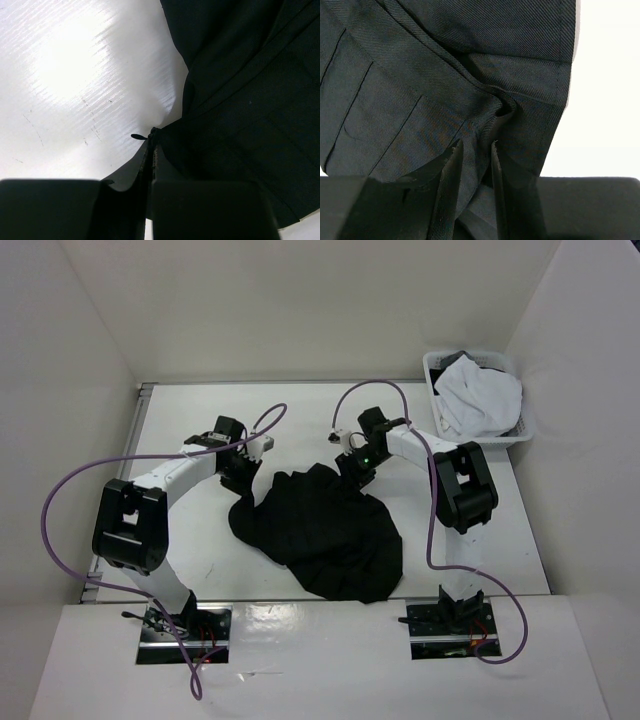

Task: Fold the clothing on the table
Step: Flatten the skirt out

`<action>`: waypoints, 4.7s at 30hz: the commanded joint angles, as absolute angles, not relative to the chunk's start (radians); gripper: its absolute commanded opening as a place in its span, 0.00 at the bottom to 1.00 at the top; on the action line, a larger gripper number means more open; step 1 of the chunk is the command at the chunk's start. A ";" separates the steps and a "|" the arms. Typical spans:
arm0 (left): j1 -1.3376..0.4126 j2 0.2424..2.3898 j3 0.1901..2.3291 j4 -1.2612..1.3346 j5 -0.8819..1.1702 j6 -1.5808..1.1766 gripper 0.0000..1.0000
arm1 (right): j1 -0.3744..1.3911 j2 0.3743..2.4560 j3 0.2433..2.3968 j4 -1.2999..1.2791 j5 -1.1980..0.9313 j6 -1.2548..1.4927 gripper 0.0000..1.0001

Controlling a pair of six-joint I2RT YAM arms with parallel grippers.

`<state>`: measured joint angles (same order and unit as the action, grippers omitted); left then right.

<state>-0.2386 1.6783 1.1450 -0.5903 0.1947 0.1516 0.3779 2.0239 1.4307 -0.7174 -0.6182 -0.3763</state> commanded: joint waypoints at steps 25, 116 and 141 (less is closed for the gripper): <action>-0.233 1.657 1.135 -0.583 0.196 0.146 0.00 | 0.390 2.068 1.426 -0.680 -0.647 -0.396 0.35; -0.146 1.658 1.680 -0.588 0.321 0.196 0.00 | 0.067 1.662 1.651 -0.651 -0.572 -0.351 0.00; -0.146 2.126 2.045 -0.469 -0.114 -0.015 1.00 | 0.175 2.304 2.281 -0.571 -0.180 -0.160 0.89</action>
<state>-0.1520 2.1254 1.9945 -0.5018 -0.0319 0.0334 0.1753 2.3272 2.1941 -0.5903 -0.2596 -0.2035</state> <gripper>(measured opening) 0.999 0.885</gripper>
